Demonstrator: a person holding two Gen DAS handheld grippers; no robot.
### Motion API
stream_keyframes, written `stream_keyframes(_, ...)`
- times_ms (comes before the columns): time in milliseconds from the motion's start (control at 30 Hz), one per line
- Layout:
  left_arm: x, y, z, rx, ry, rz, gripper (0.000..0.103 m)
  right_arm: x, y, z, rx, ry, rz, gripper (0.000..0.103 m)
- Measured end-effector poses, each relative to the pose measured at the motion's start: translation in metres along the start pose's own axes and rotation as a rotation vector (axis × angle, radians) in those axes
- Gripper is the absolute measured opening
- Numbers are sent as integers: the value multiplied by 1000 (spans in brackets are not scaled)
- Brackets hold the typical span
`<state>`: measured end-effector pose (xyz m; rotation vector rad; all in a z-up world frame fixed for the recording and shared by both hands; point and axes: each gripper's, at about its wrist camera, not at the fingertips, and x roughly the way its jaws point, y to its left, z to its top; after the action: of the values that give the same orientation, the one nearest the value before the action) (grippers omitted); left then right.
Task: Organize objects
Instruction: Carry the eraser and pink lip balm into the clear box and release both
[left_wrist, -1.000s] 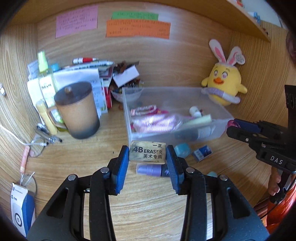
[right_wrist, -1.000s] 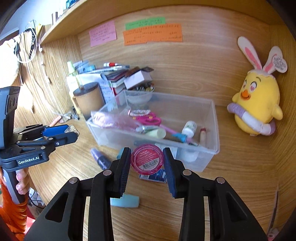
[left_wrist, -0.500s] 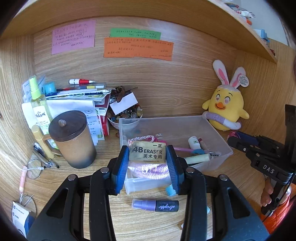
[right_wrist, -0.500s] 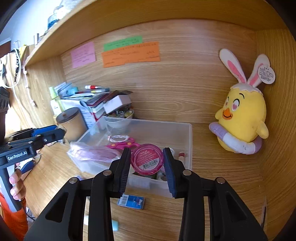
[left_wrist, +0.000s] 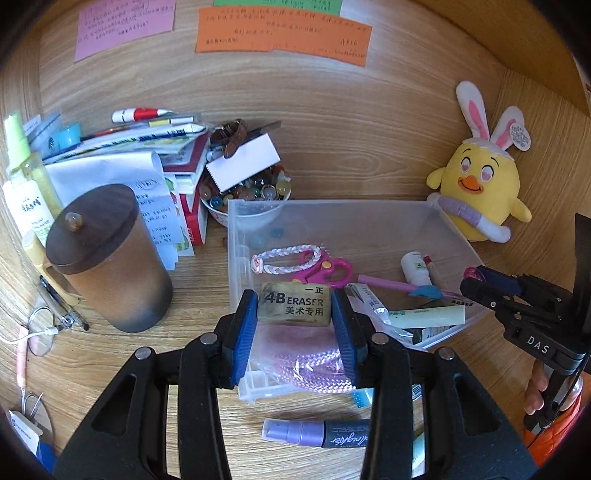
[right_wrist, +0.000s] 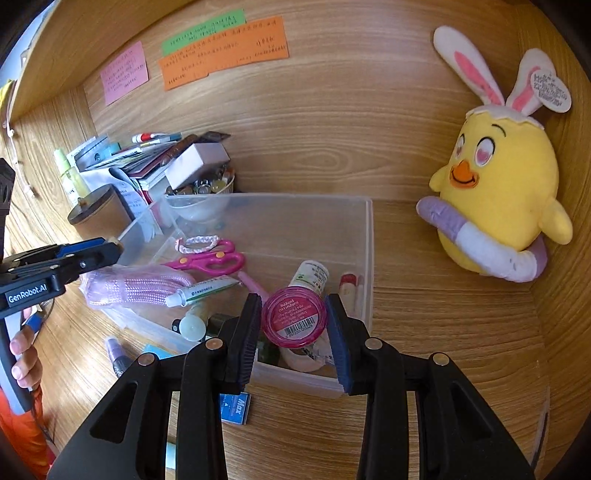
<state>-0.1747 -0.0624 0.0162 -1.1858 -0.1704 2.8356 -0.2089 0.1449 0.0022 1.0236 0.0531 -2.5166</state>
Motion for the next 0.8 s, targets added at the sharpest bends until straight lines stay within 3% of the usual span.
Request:
stream_keyframes(200,-3,-5,0,16,-10,-7,43,9,4,-1,-8,28,4,32)
stream_keyframes(333,-10,-8,-1,24,-30,-5,61,7,5,-1,-15,32,9,33)
stream_keyframes(467,-22,-12,-3,39,-62,4,69,-1,6,0,-20,5,0,45)
stream_keyframes(600,-36,-13,-8,48,-88,15,89,-16,8,0,-30,-22,2,47)
stream_keyframes(800,-51,-13,-22,57,-91,51,96,-40,17,-9,-64,-60,18,56)
